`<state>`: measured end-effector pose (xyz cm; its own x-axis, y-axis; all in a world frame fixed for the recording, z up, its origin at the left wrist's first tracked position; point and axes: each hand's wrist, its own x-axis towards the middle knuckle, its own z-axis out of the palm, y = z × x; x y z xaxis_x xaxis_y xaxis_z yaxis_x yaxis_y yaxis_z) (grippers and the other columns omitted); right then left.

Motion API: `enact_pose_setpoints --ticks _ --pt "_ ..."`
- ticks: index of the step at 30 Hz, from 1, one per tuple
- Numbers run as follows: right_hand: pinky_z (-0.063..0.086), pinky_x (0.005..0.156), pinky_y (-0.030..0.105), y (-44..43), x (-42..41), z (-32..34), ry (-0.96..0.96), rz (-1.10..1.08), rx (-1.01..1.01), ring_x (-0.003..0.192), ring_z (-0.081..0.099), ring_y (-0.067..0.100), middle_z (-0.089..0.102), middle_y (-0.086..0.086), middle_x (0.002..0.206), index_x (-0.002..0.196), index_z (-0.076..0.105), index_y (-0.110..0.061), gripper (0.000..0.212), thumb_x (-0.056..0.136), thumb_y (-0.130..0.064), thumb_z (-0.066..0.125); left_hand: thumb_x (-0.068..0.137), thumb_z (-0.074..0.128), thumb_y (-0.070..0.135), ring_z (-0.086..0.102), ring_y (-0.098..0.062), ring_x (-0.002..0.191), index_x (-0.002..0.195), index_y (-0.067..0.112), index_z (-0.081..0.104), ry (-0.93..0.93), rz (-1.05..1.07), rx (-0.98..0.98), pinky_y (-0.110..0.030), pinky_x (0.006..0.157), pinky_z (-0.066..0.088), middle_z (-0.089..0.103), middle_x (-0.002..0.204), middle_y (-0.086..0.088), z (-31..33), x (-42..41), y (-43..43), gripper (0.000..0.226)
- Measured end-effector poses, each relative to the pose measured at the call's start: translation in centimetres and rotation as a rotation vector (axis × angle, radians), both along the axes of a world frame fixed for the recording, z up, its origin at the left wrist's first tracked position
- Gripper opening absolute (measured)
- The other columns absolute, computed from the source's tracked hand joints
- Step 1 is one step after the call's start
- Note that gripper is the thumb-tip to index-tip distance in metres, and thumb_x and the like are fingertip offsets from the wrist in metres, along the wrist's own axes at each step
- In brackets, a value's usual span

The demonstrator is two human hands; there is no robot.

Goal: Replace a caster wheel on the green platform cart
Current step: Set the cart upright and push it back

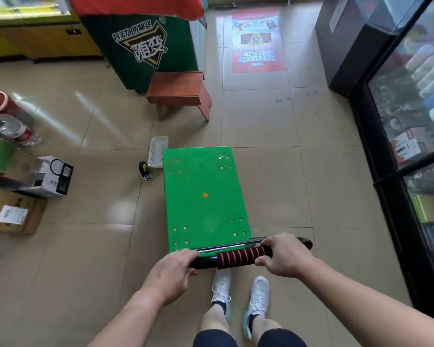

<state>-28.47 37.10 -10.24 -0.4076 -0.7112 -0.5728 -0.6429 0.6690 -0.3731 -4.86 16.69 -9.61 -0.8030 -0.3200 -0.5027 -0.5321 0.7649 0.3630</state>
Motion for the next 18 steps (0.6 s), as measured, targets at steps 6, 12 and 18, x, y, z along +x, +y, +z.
enact_pose_setpoints --ticks 6,12,18 --pt "0.054 0.073 0.031 -1.6 6.1 0.1 0.009 0.008 0.028 0.079 0.064 0.018 0.069 -0.005 0.082 0.090 0.068 -0.023 0.049 0.079 -0.069 0.057 0.102 0.049 0.010 0.058 -0.008 0.121 0.134 0.029 0.054 -0.070 0.062 0.017 -0.023 0.095 0.045 0.060 0.128 0.012 -0.6 5.8 -1.4 0.037" --pt "0.045 0.070 0.031 -6.0 13.3 0.0 0.035 0.035 0.050 0.086 0.062 0.022 0.067 0.000 0.089 0.087 0.063 -0.022 0.048 0.083 -0.070 0.057 0.095 0.048 -0.003 0.059 -0.007 0.112 0.117 0.032 0.054 -0.147 0.116 0.025 -0.020 0.087 0.044 0.057 0.115 0.013 -2.3 12.1 -4.9 0.042" --pt "0.050 0.075 0.033 -10.4 18.3 -0.4 0.063 -0.004 0.075 0.090 0.061 0.021 0.067 0.000 0.096 0.098 0.064 -0.021 0.051 0.085 -0.069 0.057 0.085 0.040 -0.016 0.065 -0.003 0.092 0.109 0.036 0.056 -0.107 0.214 0.058 -0.031 0.086 0.053 0.058 0.110 0.012 -4.3 16.1 -8.7 0.059"
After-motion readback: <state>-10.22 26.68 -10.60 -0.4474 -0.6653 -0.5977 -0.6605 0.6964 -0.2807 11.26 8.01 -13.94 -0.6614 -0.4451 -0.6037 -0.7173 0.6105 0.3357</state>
